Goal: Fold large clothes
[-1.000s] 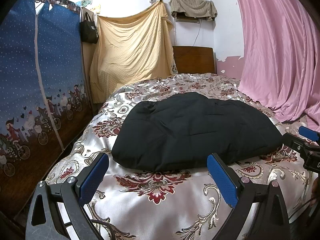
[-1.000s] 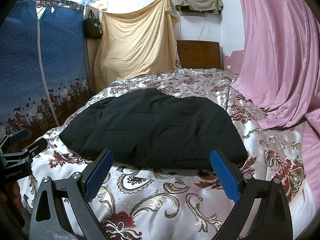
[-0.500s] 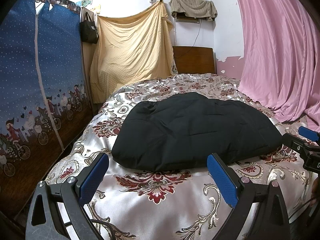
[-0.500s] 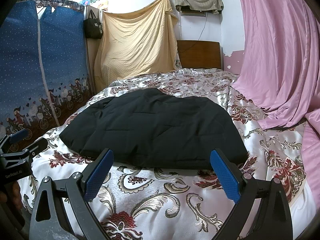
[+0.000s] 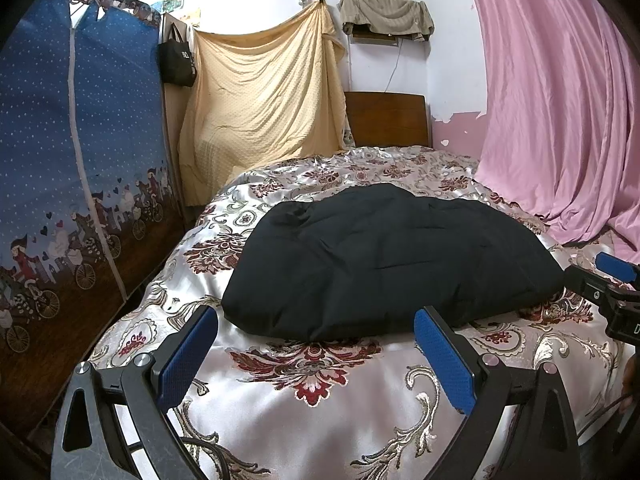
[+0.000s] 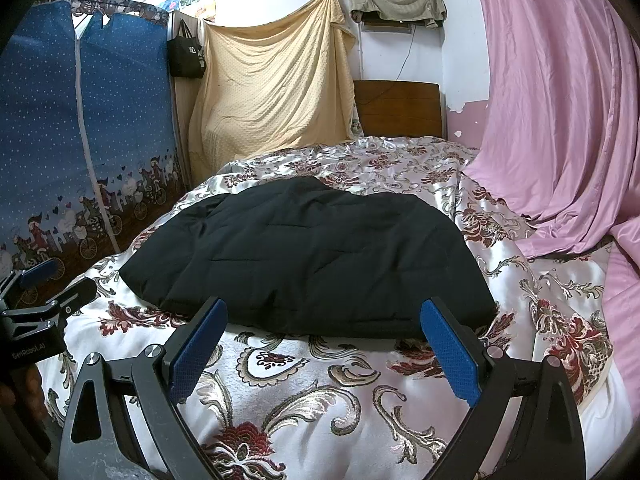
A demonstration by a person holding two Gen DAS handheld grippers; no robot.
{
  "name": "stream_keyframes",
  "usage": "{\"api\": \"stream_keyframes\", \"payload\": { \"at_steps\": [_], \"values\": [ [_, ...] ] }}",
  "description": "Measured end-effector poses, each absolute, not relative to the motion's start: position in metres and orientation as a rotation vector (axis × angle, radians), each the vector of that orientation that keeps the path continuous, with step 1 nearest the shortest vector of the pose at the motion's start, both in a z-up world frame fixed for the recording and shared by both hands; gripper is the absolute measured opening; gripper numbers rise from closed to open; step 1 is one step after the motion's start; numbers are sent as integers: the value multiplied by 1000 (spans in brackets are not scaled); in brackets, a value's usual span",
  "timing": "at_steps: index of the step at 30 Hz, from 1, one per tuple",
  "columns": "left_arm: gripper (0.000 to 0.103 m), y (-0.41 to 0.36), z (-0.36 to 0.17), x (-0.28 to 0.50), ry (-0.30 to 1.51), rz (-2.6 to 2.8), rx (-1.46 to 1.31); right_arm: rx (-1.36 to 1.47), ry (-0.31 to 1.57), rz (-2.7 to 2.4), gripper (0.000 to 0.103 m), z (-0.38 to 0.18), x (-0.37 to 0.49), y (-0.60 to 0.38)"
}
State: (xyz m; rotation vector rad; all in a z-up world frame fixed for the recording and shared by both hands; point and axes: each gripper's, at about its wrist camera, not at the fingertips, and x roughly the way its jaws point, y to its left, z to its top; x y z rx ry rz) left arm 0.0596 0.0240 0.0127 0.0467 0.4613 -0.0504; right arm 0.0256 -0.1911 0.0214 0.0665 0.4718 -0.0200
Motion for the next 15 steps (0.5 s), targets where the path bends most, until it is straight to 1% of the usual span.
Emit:
{"api": "stream_keyframes", "payload": {
  "at_steps": [15],
  "values": [
    [99,23,13,59,460,-49,46,70,473,-20,95,23,24,-189]
  ]
}}
